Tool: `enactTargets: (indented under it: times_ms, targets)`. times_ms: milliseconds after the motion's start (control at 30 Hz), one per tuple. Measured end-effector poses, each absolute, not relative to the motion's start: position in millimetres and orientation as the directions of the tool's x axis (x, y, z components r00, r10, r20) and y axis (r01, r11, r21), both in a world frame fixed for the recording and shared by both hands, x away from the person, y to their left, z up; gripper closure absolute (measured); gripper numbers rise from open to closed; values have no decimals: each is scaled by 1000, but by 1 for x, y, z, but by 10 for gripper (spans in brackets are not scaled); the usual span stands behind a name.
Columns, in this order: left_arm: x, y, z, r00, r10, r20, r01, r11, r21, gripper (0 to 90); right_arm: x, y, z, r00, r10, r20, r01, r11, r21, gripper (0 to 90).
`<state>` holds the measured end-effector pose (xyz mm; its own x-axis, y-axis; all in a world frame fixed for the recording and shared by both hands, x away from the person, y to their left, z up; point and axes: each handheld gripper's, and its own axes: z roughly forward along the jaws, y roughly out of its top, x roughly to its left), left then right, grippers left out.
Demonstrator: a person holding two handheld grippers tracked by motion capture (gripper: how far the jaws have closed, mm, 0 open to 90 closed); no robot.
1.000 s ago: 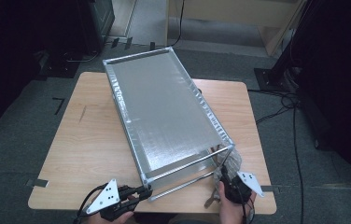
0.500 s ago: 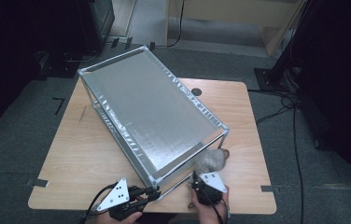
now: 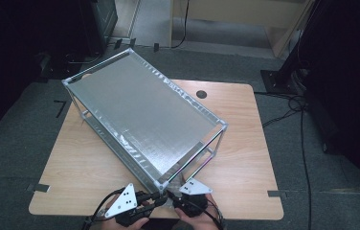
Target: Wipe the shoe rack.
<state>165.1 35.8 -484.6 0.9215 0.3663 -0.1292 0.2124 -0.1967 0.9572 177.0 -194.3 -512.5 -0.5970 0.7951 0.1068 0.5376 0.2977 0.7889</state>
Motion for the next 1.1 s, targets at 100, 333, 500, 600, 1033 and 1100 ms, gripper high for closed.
enactTargets:
  times_ms: [100,333,500,600,1033,1100]
  targets:
    - [165,36,-485,921,368,-130,214,-197,957,800,184,-211,-511,-512,858,52,546,278,791,625]
    - [166,36,-486,922,365,-132,217,-203,955,800,193,-252,-515,-305,952,37,604,163,780,625]
    - [167,35,-486,917,375,-139,225,-197,954,800,184,-228,-515,-444,896,13,580,276,766,625]
    - [169,36,-487,911,385,-146,234,-193,953,799,175,-210,-513,-548,836,24,550,339,763,625]
    - [169,39,-486,914,387,-119,214,-211,954,802,175,-238,-497,-534,845,-7,552,356,754,630]
    - [169,41,-486,913,389,-122,217,-210,953,802,178,-263,-494,-439,898,-32,574,307,759,630]
